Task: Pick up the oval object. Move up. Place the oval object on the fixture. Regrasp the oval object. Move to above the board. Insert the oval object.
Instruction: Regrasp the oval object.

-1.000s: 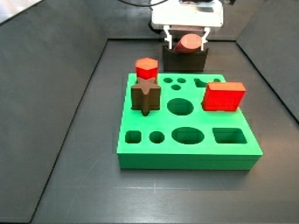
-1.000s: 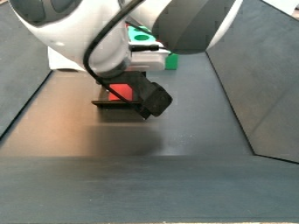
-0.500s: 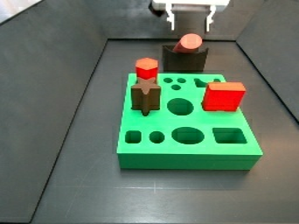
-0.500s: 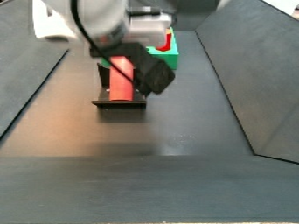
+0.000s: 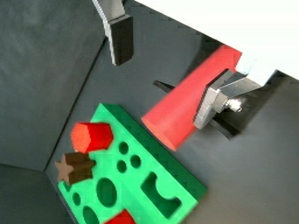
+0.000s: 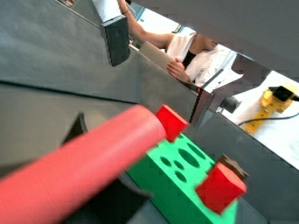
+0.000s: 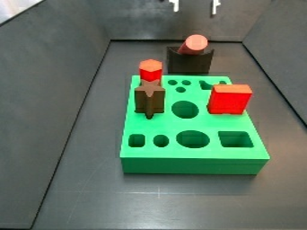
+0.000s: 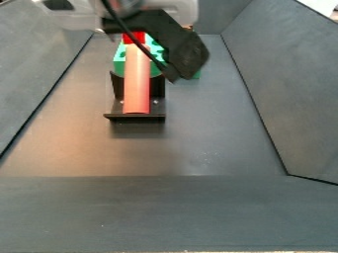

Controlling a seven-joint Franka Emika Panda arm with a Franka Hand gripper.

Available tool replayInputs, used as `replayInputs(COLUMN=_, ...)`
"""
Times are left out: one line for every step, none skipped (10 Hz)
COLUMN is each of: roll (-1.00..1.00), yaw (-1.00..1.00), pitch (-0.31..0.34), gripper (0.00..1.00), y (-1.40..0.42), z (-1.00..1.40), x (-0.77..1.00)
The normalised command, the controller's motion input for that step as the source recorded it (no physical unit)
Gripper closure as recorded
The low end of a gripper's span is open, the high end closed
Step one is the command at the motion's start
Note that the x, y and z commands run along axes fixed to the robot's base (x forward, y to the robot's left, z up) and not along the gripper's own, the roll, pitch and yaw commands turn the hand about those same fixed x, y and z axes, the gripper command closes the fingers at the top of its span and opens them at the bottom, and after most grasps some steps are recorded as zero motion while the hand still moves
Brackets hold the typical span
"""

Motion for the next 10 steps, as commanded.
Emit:
replayInputs(roll=0.04, yaw=-0.02, pitch=-0.100, gripper=0.00, y=0.00, z=-0.01, x=-1.00)
replayInputs(roll=0.06, yaw=0.00, pitch=-0.113, gripper=0.00, y=-0.01, z=0.00, x=-1.00)
replayInputs(roll=0.09, yaw=0.01, pitch=-0.118, gripper=0.00, y=-0.01, z=0.00, x=-1.00)
replayInputs(roll=0.11, yaw=0.03, pitch=-0.122, gripper=0.00, y=-0.02, z=0.01, x=-1.00)
replayInputs(roll=0.12, yaw=0.04, pitch=-0.122, gripper=0.00, y=-0.02, z=0.01, x=-1.00)
replayInputs(roll=0.13, yaw=0.05, pitch=-0.115, gripper=0.00, y=-0.02, z=0.01, x=-1.00)
replayInputs(roll=0.13, yaw=0.06, pitch=-0.102, gripper=0.00, y=-0.02, z=0.02, x=-0.96)
replayInputs(roll=0.12, yaw=0.06, pitch=-0.083, gripper=0.00, y=-0.02, z=0.02, x=-0.80)
replayInputs(roll=0.78, yaw=-1.00, pitch=0.013, gripper=0.00, y=-1.00, z=-0.67, x=-0.59)
replayInputs(roll=0.79, yaw=-1.00, pitch=0.006, gripper=0.00, y=-1.00, z=-0.65, x=-0.43)
